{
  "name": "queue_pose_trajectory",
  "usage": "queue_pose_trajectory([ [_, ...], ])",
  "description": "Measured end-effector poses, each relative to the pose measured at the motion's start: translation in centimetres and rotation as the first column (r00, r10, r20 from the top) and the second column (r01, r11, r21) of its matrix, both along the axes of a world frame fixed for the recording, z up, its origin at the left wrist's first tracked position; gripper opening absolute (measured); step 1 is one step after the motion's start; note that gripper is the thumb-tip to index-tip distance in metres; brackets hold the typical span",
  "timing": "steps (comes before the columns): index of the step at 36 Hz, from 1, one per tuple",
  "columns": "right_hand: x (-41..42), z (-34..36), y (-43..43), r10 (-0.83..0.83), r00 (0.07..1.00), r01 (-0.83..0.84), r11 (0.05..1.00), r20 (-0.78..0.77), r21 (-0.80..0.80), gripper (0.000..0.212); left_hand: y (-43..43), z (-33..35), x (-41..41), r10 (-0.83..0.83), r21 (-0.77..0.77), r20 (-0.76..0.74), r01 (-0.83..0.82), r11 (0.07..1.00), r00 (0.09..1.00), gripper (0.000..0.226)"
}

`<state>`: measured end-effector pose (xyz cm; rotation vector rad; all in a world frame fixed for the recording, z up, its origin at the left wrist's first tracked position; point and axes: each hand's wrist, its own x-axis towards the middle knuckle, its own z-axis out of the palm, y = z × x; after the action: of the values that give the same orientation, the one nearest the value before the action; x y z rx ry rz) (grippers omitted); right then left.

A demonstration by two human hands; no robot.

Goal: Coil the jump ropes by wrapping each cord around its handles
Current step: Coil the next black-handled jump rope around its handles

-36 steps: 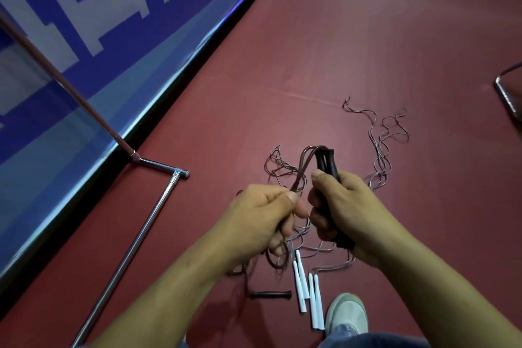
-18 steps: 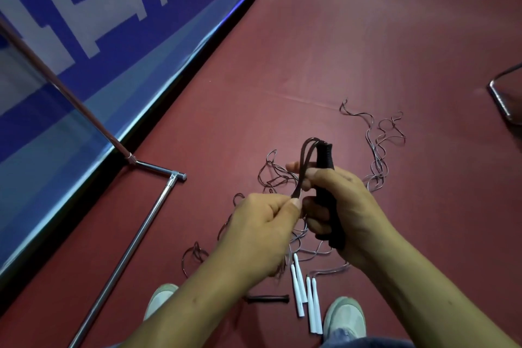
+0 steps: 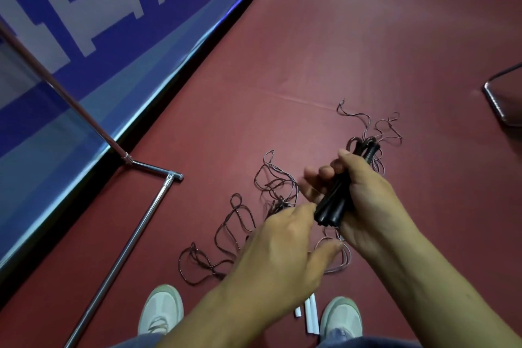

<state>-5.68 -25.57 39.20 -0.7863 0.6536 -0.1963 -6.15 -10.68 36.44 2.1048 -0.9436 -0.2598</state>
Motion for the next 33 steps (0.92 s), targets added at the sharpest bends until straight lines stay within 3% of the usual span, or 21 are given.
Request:
queue_pose_trajectory([
  [2, -0.2, 0.5, 0.2, -0.021, 0.997, 0.013, 0.994, 0.073, 0.107, 0.038, -0.1, -0.3, 0.2, 0.042, -0.044, 0.031, -0.041, 0.998, 0.999, 0.029],
  [9, -0.4, 0.2, 0.9, -0.079, 0.990, 0.052, 0.972, 0.113, 0.229, 0.036, -0.3, -0.5, -0.1, 0.110, -0.104, 0.091, -0.100, 0.990, 0.990, 0.028],
  [14, -0.4, -0.1, 1.0, -0.046, 0.991, 0.015, 0.971, 0.123, 0.239, 0.034, 0.0, -0.1, 0.4, 0.108, -0.115, 0.123, -0.094, 0.989, 0.987, 0.031],
  [20, -0.3, -0.1, 1.6, -0.071, 0.992, 0.049, 0.977, 0.100, 0.209, 0.031, 0.1, 0.2, -0.5, 0.074, -0.128, 0.052, -0.066, 0.990, 0.996, 0.036],
  [25, -0.2, -0.3, 1.6, -0.068, 0.994, 0.043, 0.960, 0.084, 0.275, 0.019, 0.0, 0.0, -0.1, 0.155, -0.138, 0.180, -0.131, 0.982, 0.971, 0.033],
  [29, 0.2, -0.8, 1.6, -0.124, 0.990, 0.093, 0.934, 0.068, 0.346, 0.034, 0.1, 0.1, -0.2, 0.179, -0.159, 0.291, -0.137, 0.978, 0.940, 0.029],
  [33, 0.3, 0.1, 2.0, -0.198, 0.978, 0.170, 0.941, 0.068, 0.293, 0.037, -0.4, -0.2, -1.0, 0.234, -0.242, 0.268, -0.170, 0.955, 0.935, 0.039],
])
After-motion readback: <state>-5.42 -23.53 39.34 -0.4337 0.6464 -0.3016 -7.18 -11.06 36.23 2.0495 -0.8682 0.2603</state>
